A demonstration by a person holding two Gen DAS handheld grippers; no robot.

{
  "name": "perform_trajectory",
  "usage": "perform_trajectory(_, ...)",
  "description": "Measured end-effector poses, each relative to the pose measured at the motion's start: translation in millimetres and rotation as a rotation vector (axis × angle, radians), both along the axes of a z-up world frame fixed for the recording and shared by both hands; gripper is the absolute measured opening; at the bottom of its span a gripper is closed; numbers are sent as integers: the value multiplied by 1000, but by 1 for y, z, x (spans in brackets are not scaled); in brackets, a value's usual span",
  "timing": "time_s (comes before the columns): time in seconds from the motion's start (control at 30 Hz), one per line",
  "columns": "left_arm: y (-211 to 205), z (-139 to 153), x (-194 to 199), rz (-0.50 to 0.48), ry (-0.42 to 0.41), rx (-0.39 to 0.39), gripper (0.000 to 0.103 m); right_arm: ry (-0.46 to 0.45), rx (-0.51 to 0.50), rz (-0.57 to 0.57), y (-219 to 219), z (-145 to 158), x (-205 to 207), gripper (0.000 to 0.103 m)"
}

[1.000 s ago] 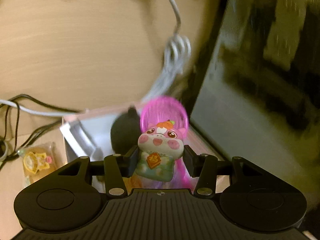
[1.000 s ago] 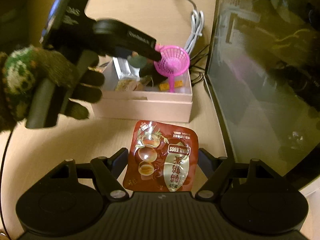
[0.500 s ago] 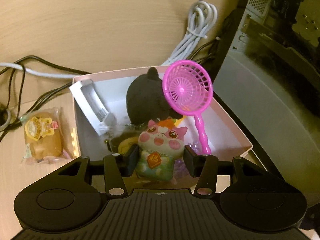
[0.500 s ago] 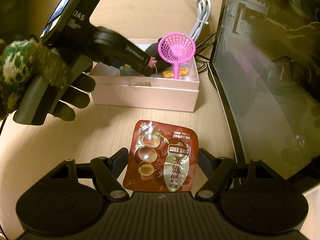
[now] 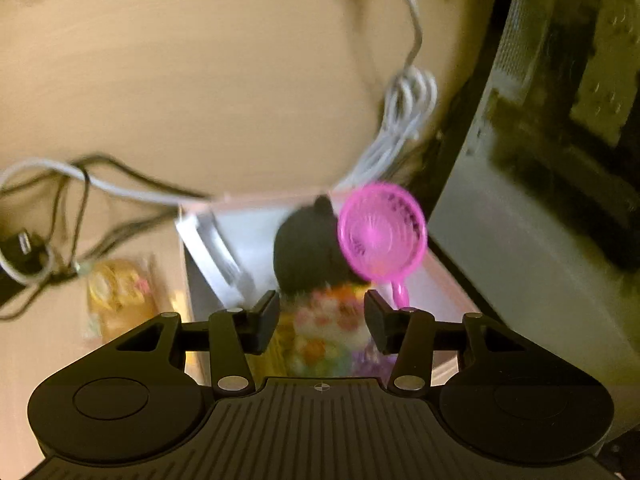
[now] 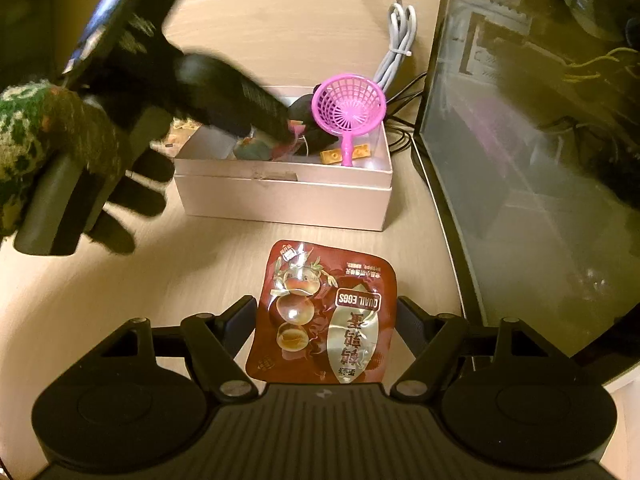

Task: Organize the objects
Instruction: 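Lower the cat figurine into the pink box with the left tool while the right holds the packet, then drop the red snack packet into the pink box with the right tool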

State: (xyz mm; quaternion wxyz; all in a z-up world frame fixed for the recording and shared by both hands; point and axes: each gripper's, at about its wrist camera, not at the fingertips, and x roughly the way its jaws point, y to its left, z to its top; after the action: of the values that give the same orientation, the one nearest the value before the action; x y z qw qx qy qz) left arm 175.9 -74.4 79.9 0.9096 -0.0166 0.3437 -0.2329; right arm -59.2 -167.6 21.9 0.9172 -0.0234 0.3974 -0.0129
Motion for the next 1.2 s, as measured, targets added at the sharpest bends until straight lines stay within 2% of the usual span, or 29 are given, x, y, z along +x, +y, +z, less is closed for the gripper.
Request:
perform_trajectory(0.1,11,9,-12,-44,-40,-31,51,1,1,3,0,-2,-1,75)
perform_trajectory(0.17,23,17,-25,-26,-113,-73,51,-4,2,1,-1,-2,1,75)
perform_trajectory(0.27,42,23,-40,10,-182,-129,51,-28,2,3,-1,1,7,75)
perform_trajectory(0.43,75,35,-63,72,-247,-149,51,-88,-23,31,4,10,23,75)
perform_trajectory(0.53,94,32,-77,102,-211,-165,51,-125,-31,45,7,16,34,75)
perform_trajectory(0.67,115,15,-98,147,-112,-195,51,-175,-23,61,15,30,55,75)
perform_trajectory(0.87,139,-11,-113,214,15,-180,51,-275,-2,40,28,59,108,76)
perform_trajectory(0.97,157,-17,-119,260,43,-180,51,-263,-43,39,36,59,135,84)
perform_trajectory(1.03,168,-23,-118,292,65,-187,51,-244,-58,43,42,53,140,85)
perform_trajectory(1.2,182,-37,-102,336,135,-234,51,-167,-15,42,44,38,130,85)
